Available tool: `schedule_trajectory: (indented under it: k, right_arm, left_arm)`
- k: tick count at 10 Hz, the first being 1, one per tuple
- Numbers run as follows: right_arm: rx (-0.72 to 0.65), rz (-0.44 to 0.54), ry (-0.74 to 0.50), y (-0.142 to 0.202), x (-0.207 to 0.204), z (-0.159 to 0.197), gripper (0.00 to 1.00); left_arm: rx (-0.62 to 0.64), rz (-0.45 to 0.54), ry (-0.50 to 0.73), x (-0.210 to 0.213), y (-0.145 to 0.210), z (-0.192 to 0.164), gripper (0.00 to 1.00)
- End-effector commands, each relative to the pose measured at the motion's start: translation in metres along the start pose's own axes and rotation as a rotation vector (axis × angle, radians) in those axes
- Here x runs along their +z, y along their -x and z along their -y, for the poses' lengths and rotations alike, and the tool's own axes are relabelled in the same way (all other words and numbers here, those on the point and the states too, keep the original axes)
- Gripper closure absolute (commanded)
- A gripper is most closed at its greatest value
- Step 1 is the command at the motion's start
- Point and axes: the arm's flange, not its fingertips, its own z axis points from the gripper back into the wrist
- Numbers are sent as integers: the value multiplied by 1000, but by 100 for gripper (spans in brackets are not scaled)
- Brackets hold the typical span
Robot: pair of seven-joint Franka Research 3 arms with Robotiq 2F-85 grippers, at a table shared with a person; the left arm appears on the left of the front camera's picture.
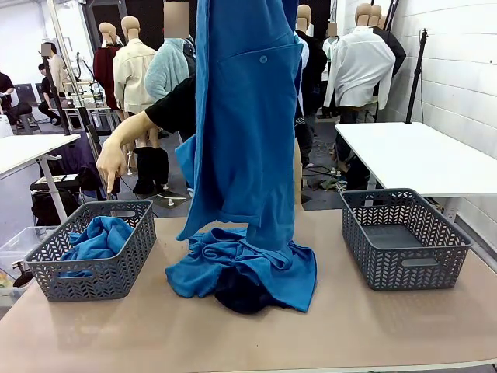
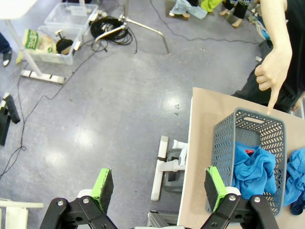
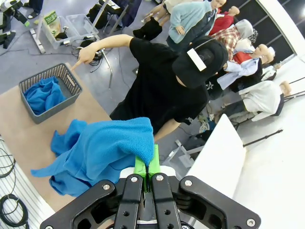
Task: Sort the tops and bottoms.
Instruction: Sort the clothes according to human instructions.
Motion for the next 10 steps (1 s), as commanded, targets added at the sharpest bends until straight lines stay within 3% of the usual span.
schedule_trajectory:
  k: [1, 3, 4, 7, 10]
  right_arm:
    - [-3, 19, 12, 0, 7, 5, 100]
    - [0, 0, 0, 0, 0, 0, 100]
    - [-14, 47, -27, -23, -18, 10, 100]
    - [13, 194, -113, -116, -67, 25, 100]
    - [59, 272, -207, -238, -118, -15, 100]
  left_arm:
    - [-18, 4, -11, 1, 3, -2, 0]
    - [-18, 4, -11, 1, 3, -2, 0]
    - [-18, 4, -11, 1, 3, -2, 0]
    - [-18, 4, -11, 1, 3, -2, 0]
    - [-18, 4, -11, 1, 3, -2, 0]
